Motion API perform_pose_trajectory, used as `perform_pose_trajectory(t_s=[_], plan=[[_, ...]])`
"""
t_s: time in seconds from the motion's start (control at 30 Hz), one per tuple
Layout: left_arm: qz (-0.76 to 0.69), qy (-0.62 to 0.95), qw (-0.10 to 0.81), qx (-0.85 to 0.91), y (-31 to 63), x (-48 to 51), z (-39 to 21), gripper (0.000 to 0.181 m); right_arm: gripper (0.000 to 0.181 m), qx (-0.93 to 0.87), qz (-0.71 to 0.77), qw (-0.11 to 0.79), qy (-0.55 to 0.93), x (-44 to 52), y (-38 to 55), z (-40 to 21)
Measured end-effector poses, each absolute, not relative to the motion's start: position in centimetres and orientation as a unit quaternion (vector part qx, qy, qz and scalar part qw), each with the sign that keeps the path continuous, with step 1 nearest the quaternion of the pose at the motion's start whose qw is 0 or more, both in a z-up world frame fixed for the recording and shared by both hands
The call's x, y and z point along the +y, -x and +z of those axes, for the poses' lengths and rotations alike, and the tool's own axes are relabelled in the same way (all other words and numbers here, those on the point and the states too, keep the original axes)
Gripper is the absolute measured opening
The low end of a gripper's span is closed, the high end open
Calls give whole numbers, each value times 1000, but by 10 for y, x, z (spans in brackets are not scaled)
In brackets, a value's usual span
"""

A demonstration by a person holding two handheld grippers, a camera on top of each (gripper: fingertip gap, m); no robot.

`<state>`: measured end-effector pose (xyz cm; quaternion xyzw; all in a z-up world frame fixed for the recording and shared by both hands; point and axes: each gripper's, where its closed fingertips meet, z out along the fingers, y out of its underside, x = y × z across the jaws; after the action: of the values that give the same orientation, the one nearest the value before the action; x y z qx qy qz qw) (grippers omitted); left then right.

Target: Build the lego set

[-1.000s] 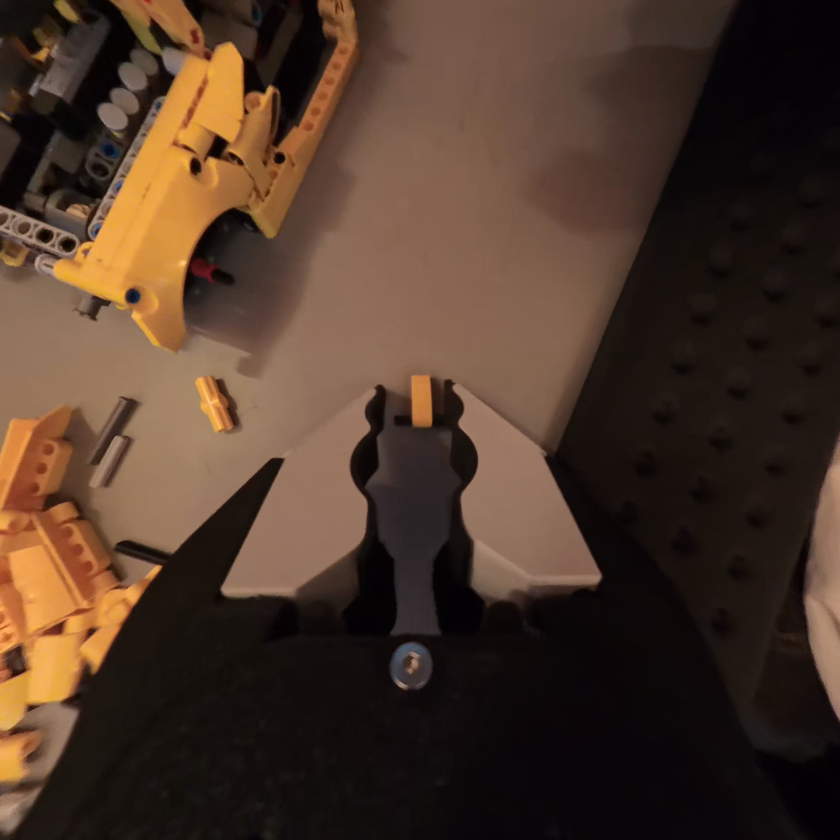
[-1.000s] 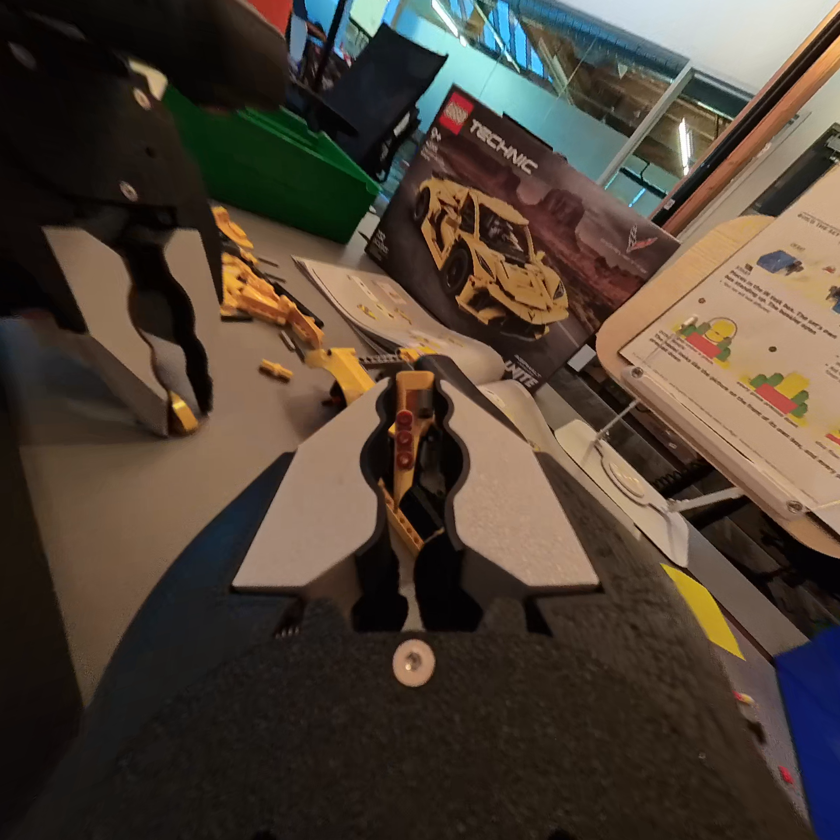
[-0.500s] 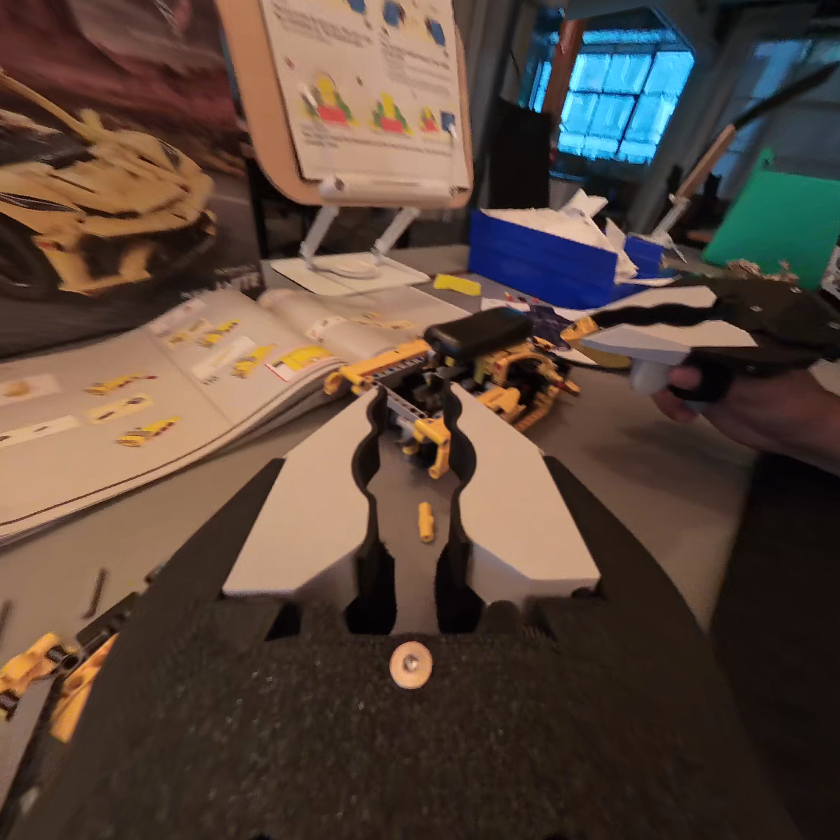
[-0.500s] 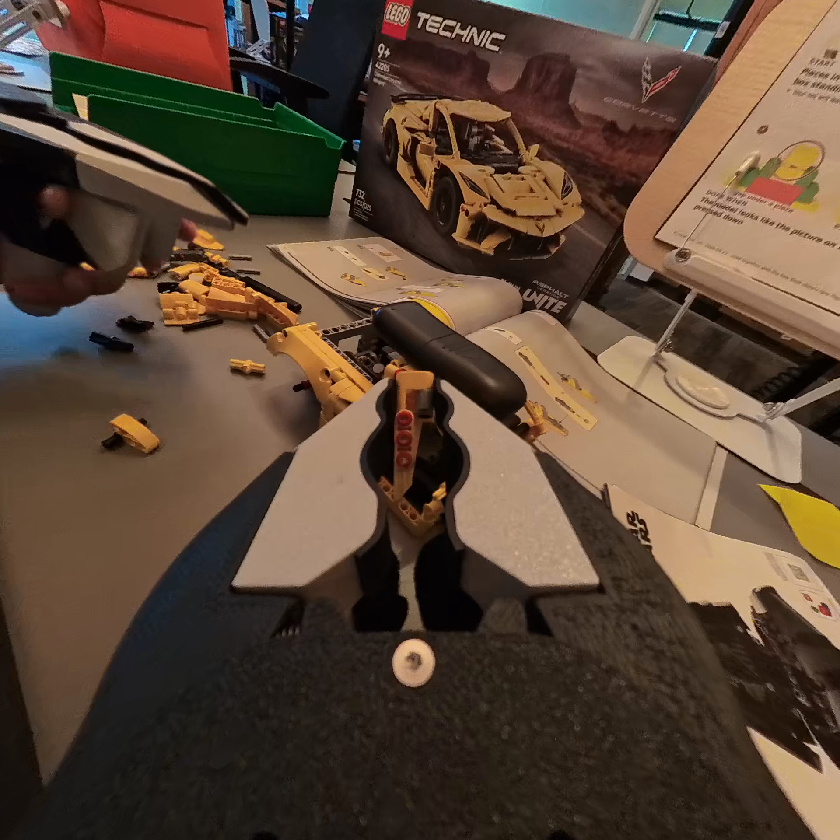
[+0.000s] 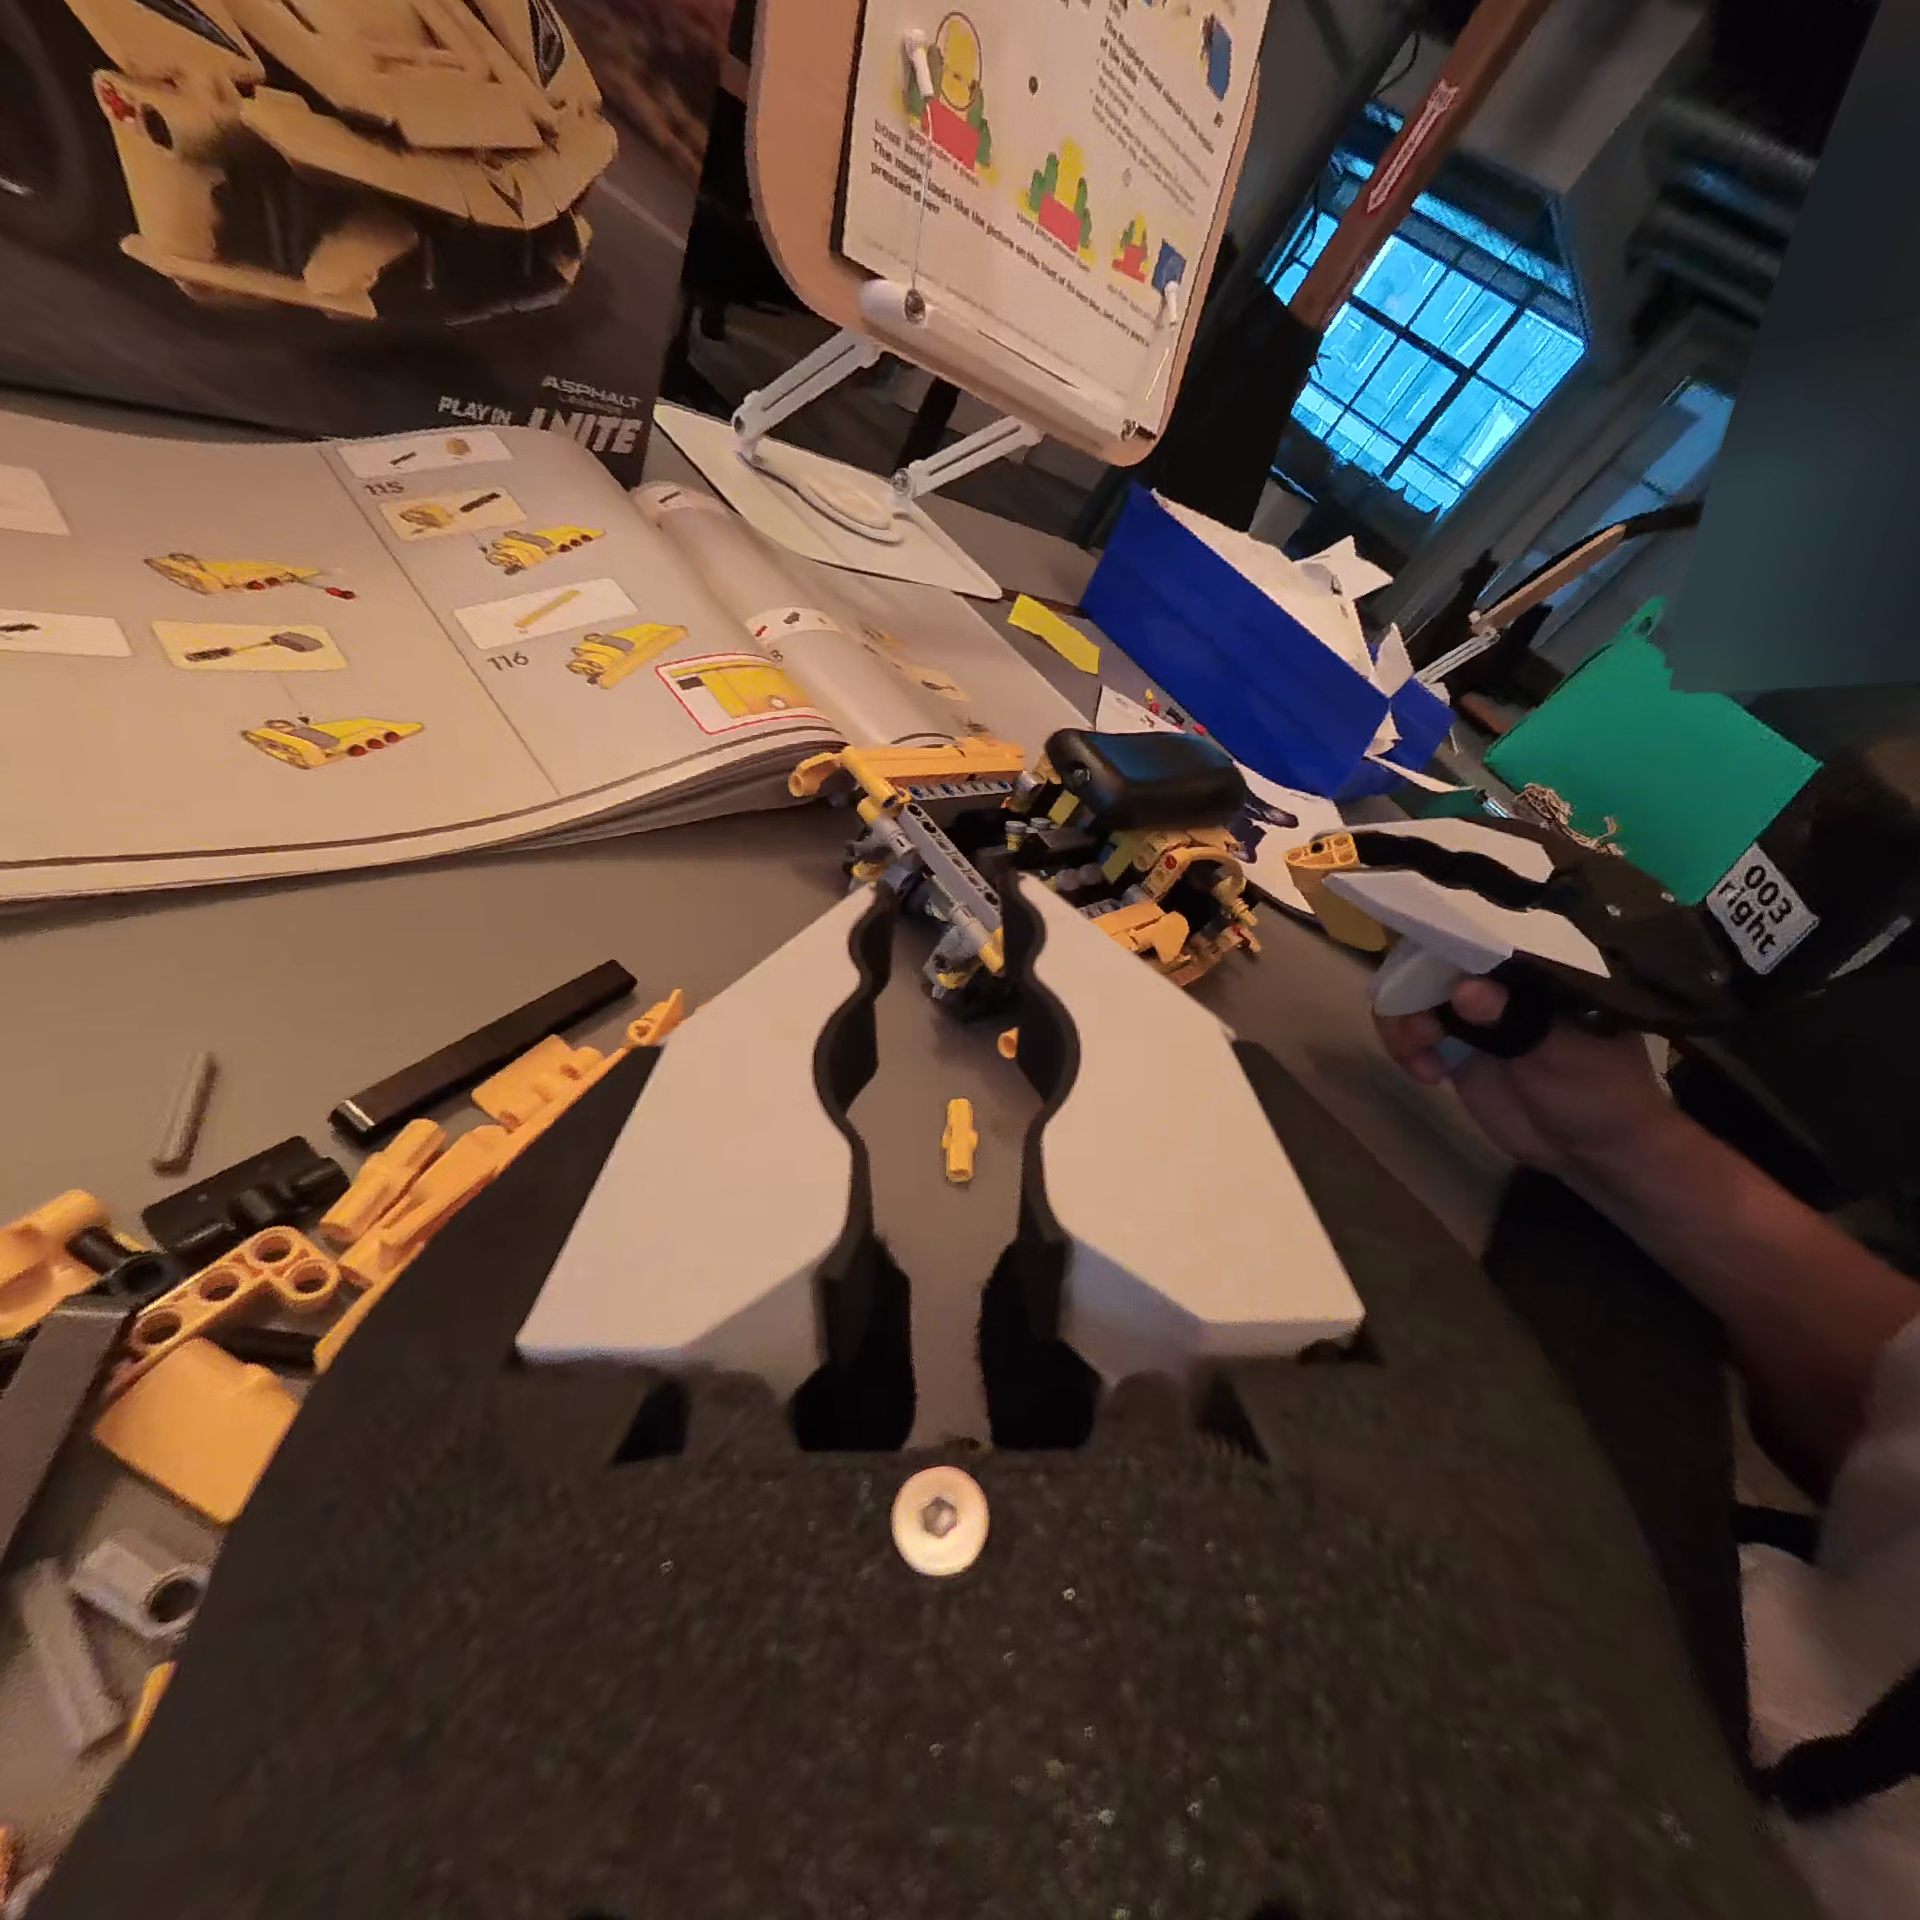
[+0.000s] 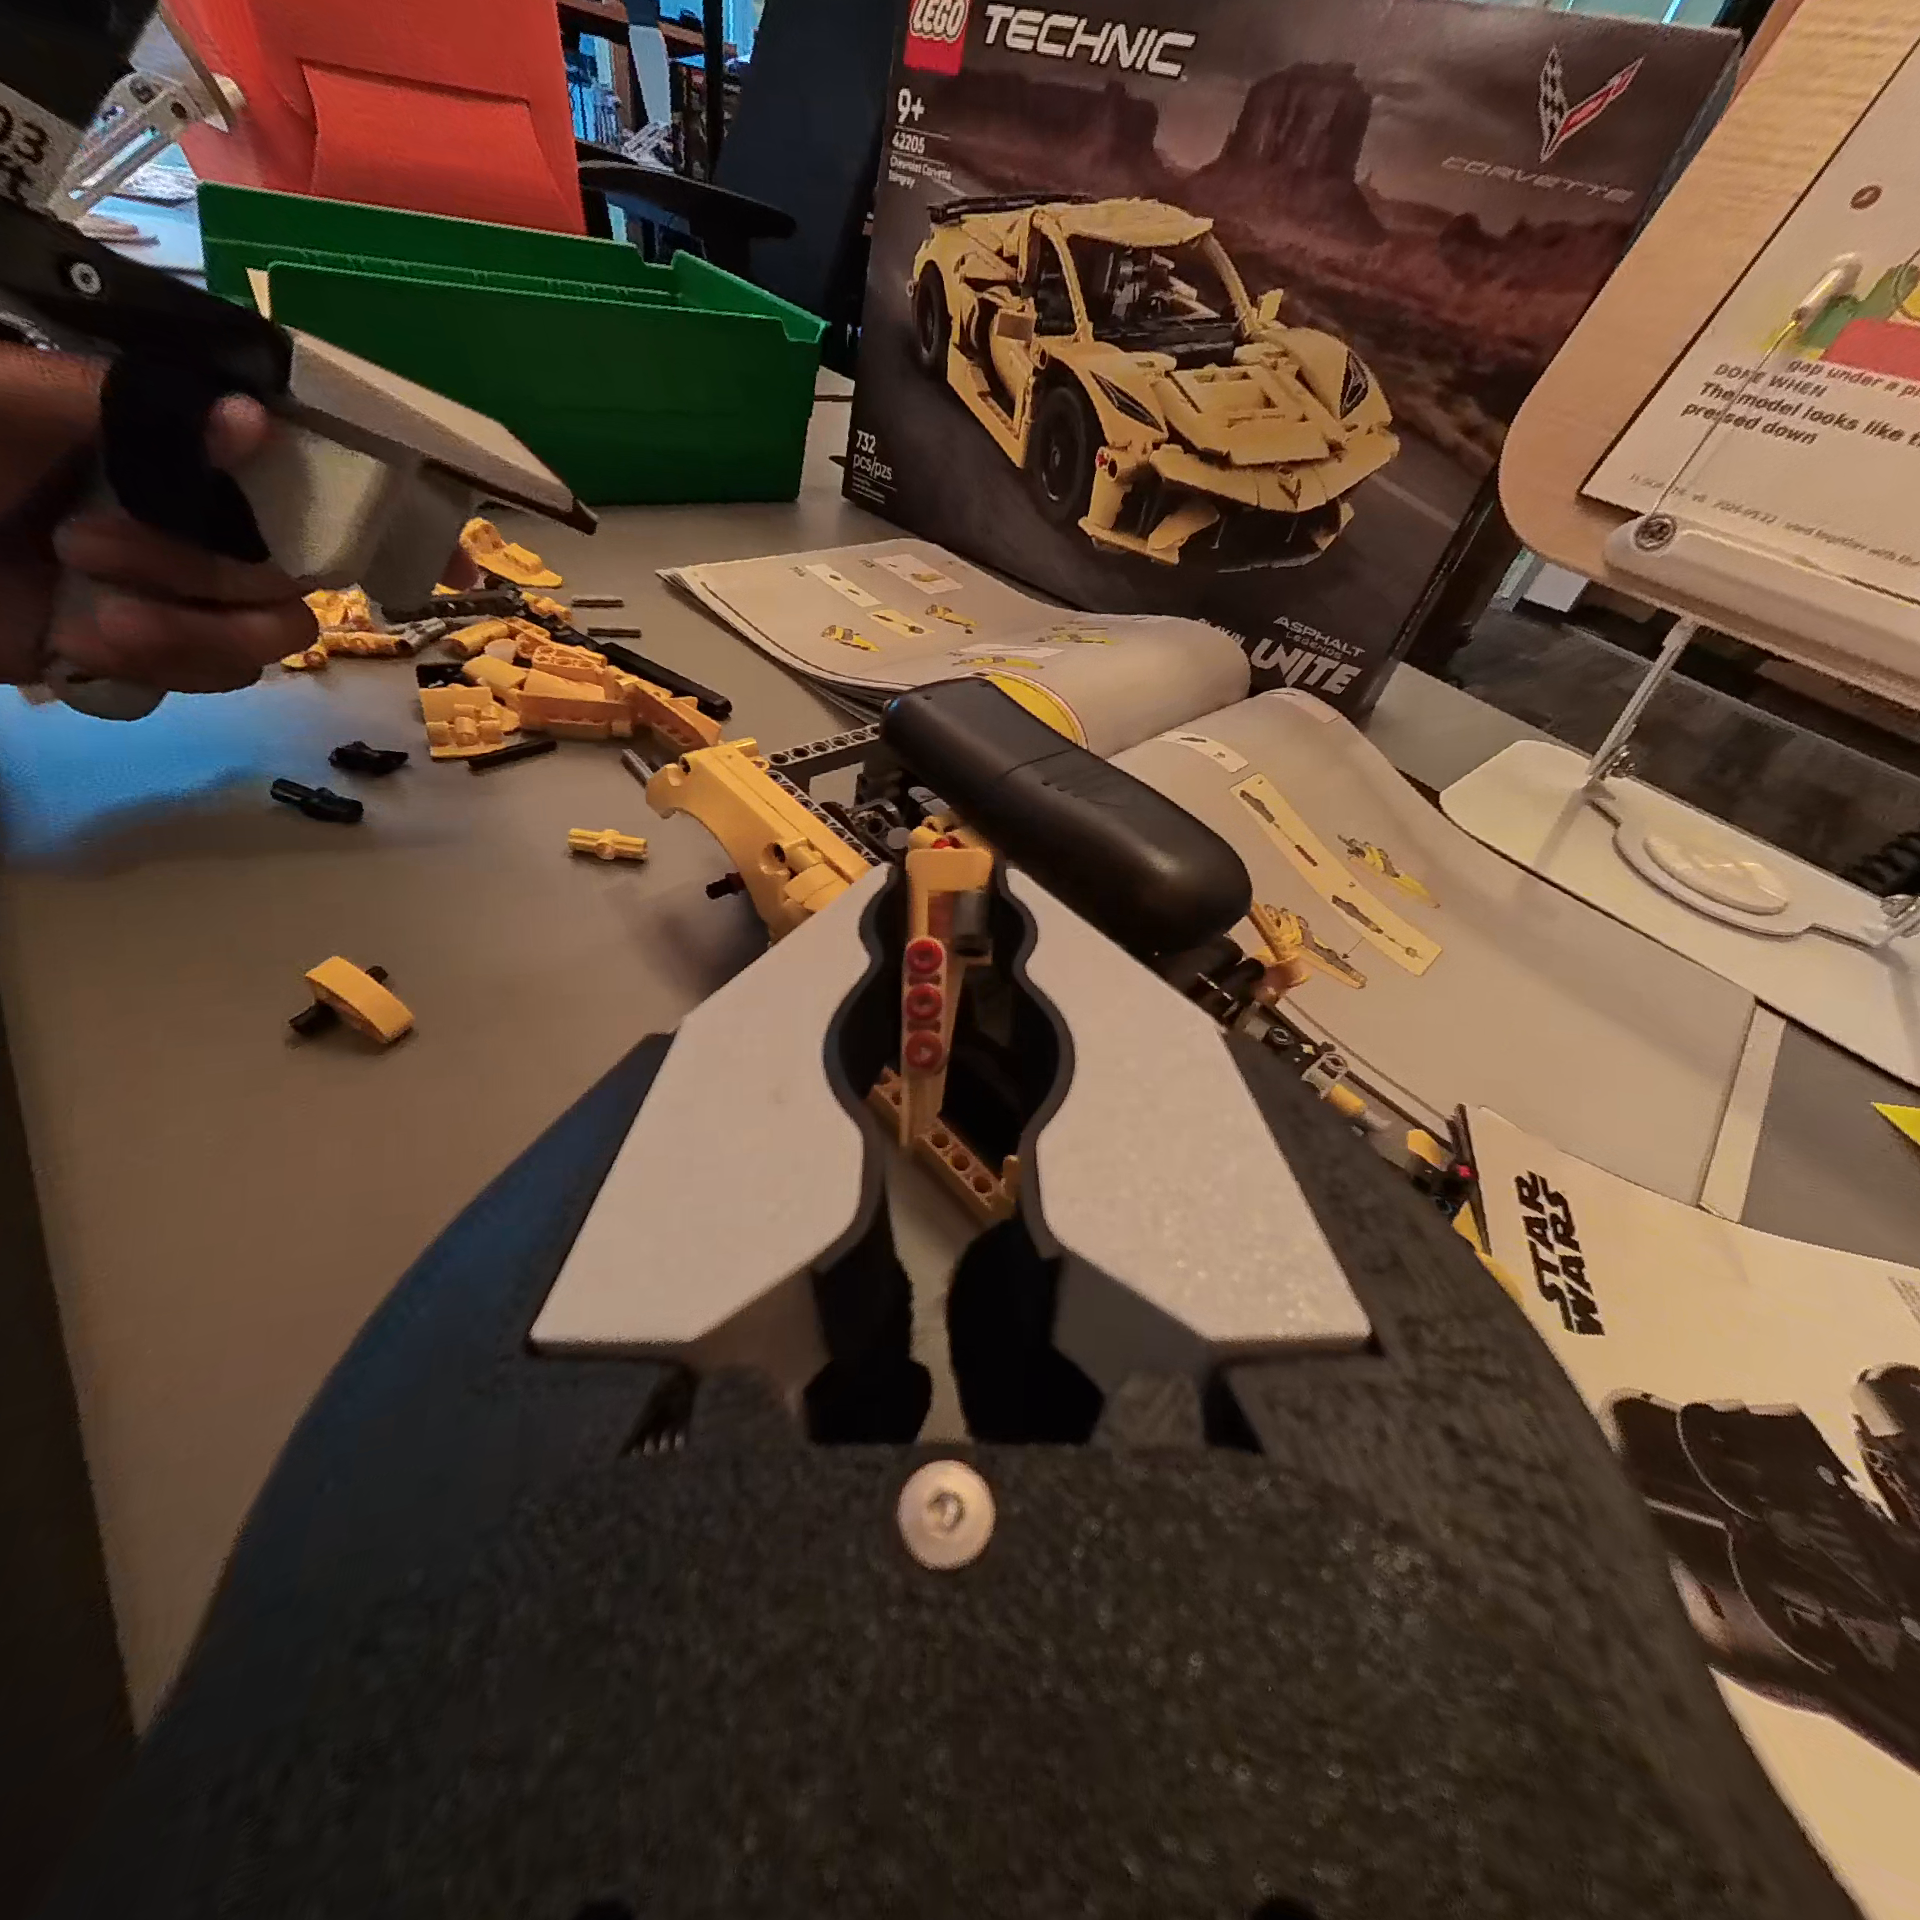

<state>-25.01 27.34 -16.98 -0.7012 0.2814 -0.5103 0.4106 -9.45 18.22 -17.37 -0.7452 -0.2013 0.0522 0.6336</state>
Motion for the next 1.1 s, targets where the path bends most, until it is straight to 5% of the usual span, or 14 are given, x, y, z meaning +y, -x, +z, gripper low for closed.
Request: perform_pose_trajectory(t_s=[0.5, 0.83, 1.1], plan=[[-413, 684, 388, 459, 233, 249, -192, 38, 14, -204, 53, 639, 740, 180, 95, -170], [-313, 649, 91, 688, 242, 156, -203, 38, 14, -229, 51, 643, 729, 171, 106, -166], [-156, 664, 18, 731, 237, 142, -242, 38, 14, -270, 46, 646, 713, 159, 120, -165]])
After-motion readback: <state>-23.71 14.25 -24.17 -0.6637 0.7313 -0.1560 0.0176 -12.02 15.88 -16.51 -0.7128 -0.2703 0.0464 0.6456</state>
